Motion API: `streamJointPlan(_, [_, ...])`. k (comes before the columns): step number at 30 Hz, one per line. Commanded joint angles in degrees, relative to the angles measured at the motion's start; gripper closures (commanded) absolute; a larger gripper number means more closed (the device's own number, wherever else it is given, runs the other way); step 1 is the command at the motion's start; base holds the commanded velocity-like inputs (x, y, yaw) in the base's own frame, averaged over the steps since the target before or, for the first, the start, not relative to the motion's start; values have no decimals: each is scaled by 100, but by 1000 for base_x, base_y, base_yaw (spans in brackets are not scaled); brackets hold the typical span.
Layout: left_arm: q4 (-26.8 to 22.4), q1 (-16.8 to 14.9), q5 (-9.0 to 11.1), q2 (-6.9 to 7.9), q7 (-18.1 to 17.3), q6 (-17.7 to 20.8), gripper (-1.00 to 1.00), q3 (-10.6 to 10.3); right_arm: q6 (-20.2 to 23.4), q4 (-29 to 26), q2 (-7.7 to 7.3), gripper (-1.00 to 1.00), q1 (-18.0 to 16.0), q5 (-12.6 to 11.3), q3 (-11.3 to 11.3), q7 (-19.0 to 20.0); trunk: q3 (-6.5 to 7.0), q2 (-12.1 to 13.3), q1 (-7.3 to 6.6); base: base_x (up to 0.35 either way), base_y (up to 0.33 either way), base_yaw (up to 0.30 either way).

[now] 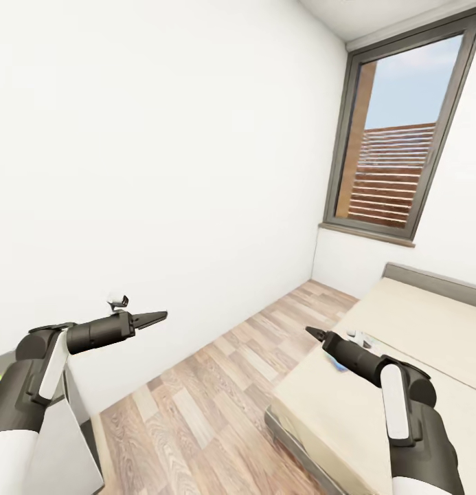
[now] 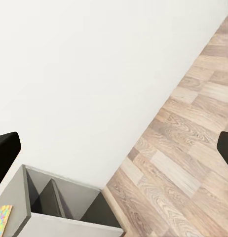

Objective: Put all the toys in the child's room - the three board games (two on the bed and one on the table), the two jigsaw puzzles on the table, and the tennis ball on the table - inside the toy box on the table in the child's room.

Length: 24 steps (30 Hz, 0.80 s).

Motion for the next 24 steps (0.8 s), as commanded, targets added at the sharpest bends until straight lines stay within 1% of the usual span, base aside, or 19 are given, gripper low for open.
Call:
streamJointPlan(1, [0, 0, 15, 2, -8, 42, -100, 2, 27, 0, 8, -100, -6, 44, -20, 58, -2, -4, 3, 130, 92, -272])
streamJointPlan(10, [0, 0, 15, 7, -8, 39, -100, 2, 27, 8, 8, -100, -5, 44, -33, 58, -2, -4, 3, 203, 95, -276])
streamJointPlan(24, [0, 0, 16, 6, -8, 38, -100, 2, 27, 18, 8, -100, -7, 44, -40, 50, -2, -4, 3, 245, 47, -277])
